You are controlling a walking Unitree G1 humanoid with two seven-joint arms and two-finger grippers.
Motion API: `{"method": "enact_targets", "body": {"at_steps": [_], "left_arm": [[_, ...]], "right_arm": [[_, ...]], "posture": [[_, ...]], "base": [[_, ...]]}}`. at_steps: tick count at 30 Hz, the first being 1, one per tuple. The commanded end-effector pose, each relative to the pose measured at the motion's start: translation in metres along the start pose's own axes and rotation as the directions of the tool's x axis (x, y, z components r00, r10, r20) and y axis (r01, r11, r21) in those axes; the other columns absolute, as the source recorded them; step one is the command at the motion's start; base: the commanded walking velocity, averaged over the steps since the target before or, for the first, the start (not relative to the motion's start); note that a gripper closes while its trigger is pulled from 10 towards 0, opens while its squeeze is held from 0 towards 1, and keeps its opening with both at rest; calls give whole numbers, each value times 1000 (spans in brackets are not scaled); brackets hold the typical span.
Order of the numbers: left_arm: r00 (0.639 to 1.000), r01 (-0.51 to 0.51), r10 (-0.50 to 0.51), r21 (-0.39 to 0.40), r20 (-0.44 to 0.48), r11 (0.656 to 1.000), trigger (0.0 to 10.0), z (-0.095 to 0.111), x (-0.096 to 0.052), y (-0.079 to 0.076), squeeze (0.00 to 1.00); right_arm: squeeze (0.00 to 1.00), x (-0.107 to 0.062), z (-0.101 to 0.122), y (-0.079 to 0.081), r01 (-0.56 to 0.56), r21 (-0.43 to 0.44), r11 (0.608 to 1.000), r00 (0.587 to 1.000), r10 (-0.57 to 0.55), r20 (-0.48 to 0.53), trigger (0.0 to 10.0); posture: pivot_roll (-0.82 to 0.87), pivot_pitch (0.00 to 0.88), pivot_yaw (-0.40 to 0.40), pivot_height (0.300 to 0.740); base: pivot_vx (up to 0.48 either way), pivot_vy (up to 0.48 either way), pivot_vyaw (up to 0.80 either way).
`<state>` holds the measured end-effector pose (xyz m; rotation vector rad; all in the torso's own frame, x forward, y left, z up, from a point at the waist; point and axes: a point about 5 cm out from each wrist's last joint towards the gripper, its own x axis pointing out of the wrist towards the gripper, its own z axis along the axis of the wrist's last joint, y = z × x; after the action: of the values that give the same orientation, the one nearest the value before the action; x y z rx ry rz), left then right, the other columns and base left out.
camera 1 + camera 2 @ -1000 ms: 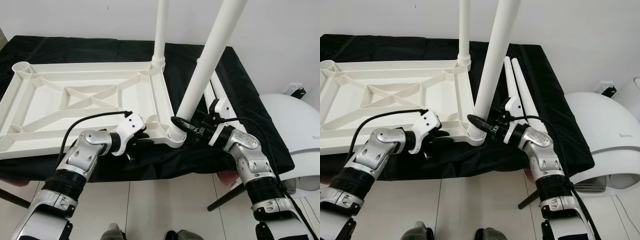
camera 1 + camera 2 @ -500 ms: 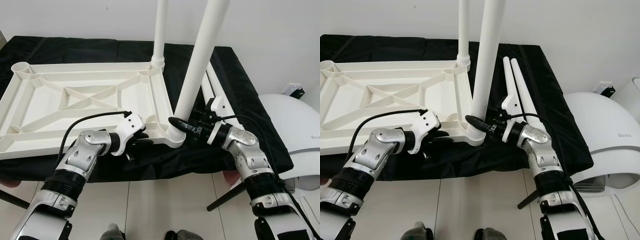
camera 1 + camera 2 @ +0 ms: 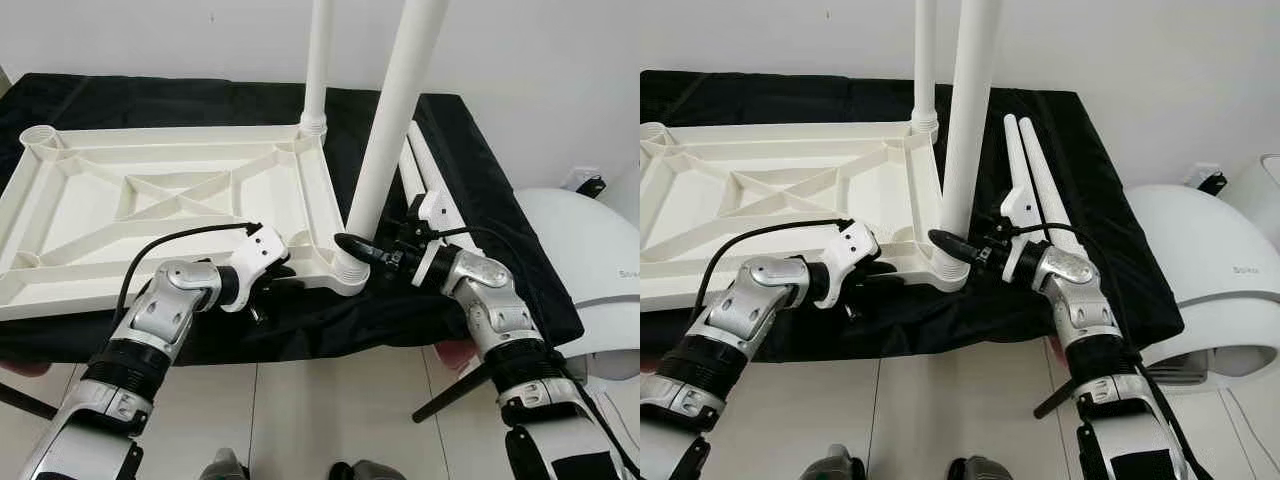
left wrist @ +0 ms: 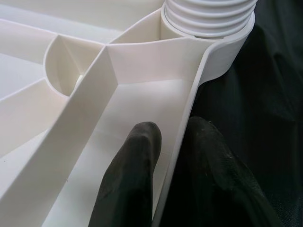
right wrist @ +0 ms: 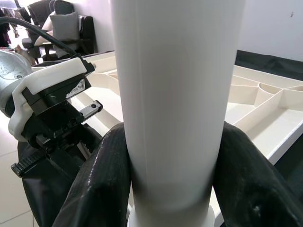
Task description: Building children table
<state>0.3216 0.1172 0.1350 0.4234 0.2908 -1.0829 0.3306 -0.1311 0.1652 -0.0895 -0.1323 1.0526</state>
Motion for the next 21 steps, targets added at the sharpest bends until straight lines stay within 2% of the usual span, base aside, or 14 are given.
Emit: {"method": "enact_targets", "body": {"at_steps": [1,21], "left_arm": [[999,20,-21,26,41,999,10000,10,2,-5,0],[999,24,-25,26,45,999,10000,12,3,-5,0]], "right_arm": [[0,-3,-31,11,1,84,996,994,8,-110,10000],[0,-5,-26,14,132,96,987,991,-129,-39,10000]], "posture": [[37,57,-42,740],[25,63,-39,740]], "base": [[0,0,0],[0,0,0]]}}
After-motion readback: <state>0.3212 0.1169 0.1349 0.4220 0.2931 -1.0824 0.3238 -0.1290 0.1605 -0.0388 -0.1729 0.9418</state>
